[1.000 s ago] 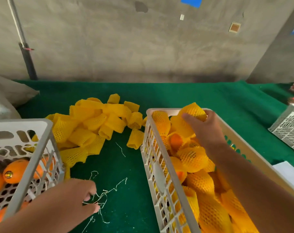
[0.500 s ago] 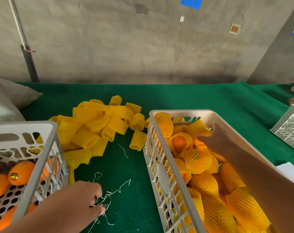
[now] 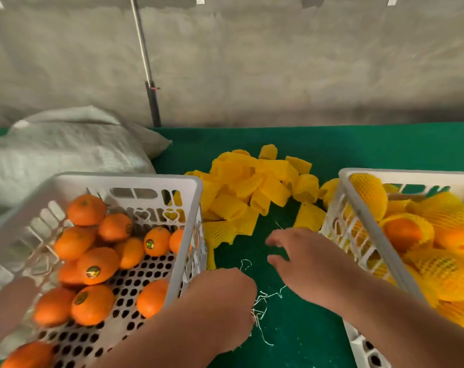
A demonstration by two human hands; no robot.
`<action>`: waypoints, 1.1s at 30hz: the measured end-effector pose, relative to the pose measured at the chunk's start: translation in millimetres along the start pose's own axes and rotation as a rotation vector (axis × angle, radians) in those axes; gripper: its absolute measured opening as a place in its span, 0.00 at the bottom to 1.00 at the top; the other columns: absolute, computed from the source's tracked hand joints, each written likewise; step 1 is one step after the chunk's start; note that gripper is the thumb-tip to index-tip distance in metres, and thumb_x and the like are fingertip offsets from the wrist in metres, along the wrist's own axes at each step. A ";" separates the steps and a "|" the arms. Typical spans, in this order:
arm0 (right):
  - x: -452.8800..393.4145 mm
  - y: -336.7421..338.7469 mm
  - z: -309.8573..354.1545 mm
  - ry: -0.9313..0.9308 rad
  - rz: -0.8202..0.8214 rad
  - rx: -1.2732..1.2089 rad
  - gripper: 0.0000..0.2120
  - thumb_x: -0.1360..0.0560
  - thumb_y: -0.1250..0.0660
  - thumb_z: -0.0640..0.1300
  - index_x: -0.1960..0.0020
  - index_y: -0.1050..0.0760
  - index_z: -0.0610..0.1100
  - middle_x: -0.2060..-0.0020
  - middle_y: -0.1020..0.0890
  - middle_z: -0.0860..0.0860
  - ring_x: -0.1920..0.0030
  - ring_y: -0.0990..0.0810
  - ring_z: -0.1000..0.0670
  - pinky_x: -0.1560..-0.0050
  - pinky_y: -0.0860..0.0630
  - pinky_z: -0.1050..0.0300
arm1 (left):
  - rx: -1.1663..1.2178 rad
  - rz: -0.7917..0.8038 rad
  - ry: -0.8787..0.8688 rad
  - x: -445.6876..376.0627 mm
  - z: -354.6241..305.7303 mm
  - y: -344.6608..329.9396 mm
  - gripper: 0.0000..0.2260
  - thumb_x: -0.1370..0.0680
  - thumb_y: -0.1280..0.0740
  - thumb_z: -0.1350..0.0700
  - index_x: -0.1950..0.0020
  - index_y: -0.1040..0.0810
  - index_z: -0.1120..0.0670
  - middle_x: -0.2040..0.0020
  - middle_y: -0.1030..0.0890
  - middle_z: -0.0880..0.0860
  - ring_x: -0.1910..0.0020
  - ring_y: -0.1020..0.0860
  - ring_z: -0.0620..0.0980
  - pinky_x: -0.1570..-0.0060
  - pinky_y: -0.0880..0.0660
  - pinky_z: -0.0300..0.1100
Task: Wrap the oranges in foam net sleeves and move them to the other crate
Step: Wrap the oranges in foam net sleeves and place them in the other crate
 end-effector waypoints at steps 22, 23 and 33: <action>-5.7 -40.8 -32.9 -0.009 0.157 0.004 0.14 0.18 0.37 0.62 0.34 0.27 0.62 0.50 0.18 0.64 0.53 0.22 0.62 0.57 0.30 0.66 | 0.179 -0.235 0.489 19.7 148.6 48.3 0.15 0.21 0.31 0.51 0.36 0.23 0.53 0.40 0.20 0.53 0.51 0.20 0.52 0.53 0.22 0.45; -5.2 -40.3 -32.3 -0.010 0.164 0.001 0.14 0.18 0.37 0.62 0.34 0.27 0.62 0.50 0.19 0.64 0.52 0.22 0.61 0.56 0.29 0.65 | 0.178 -0.035 0.487 16.7 150.6 30.3 0.20 0.22 0.28 0.50 0.31 0.25 0.53 0.37 0.22 0.54 0.53 0.20 0.51 0.53 0.20 0.45; 0.3 -34.6 -23.9 -0.021 0.218 -0.009 0.17 0.18 0.37 0.62 0.32 0.28 0.60 0.47 0.19 0.63 0.48 0.22 0.60 0.55 0.29 0.64 | 0.302 0.215 0.482 -9.2 142.9 -41.5 0.20 0.16 0.34 0.53 0.26 0.28 0.58 0.32 0.22 0.59 0.37 0.20 0.58 0.38 0.21 0.52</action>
Point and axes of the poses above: each hand's wrist, its own x-axis away from the middle knuckle, its own y-axis out of the back of the hand, z = x × y, the point moved 4 cm from there along -x, towards the middle knuckle
